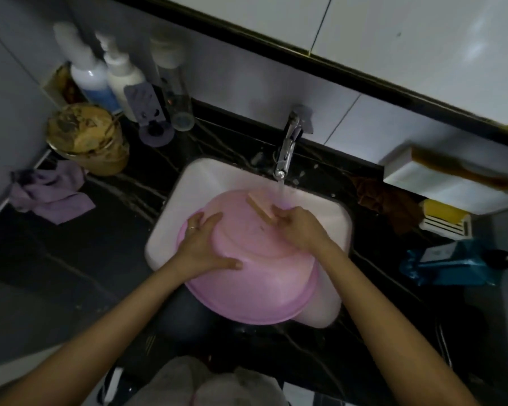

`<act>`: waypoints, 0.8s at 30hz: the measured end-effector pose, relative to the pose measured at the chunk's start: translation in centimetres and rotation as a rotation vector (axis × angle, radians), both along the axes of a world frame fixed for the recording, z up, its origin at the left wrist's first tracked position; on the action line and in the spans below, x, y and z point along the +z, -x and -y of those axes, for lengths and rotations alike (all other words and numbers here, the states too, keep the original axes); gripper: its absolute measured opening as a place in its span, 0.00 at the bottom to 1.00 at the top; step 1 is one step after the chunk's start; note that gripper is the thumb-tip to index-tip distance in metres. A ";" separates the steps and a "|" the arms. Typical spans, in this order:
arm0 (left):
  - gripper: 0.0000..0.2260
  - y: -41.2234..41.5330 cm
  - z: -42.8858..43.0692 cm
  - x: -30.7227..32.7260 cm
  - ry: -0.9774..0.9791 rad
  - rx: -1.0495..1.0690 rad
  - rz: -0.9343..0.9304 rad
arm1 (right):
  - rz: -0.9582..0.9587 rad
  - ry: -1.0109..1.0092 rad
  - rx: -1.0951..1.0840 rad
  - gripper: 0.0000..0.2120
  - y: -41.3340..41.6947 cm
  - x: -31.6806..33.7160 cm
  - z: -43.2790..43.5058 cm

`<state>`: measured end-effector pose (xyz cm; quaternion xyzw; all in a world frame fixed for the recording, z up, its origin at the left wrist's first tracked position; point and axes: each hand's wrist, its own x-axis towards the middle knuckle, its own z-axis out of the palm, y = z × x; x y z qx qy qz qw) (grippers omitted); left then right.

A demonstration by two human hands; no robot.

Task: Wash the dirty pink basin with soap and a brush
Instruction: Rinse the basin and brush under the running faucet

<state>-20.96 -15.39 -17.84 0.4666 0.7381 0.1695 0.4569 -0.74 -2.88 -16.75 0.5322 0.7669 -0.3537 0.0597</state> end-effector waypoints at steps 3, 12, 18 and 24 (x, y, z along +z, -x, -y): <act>0.62 -0.1 -0.2 0.3 0.027 -0.001 0.027 | -0.120 0.183 0.098 0.17 -3.5 0.3 1.1; 0.62 -0.3 -0.7 1.6 0.107 -0.078 -0.146 | -0.191 0.185 0.090 0.17 -2.7 -0.3 -0.5; 0.60 -0.3 -0.9 1.8 0.105 -0.073 -0.118 | -0.042 0.180 -0.020 0.13 -8.4 -1.7 -3.9; 0.57 -0.4 -0.8 2.2 0.102 -0.083 -0.121 | -0.186 0.247 0.105 0.17 -4.9 -0.4 -0.2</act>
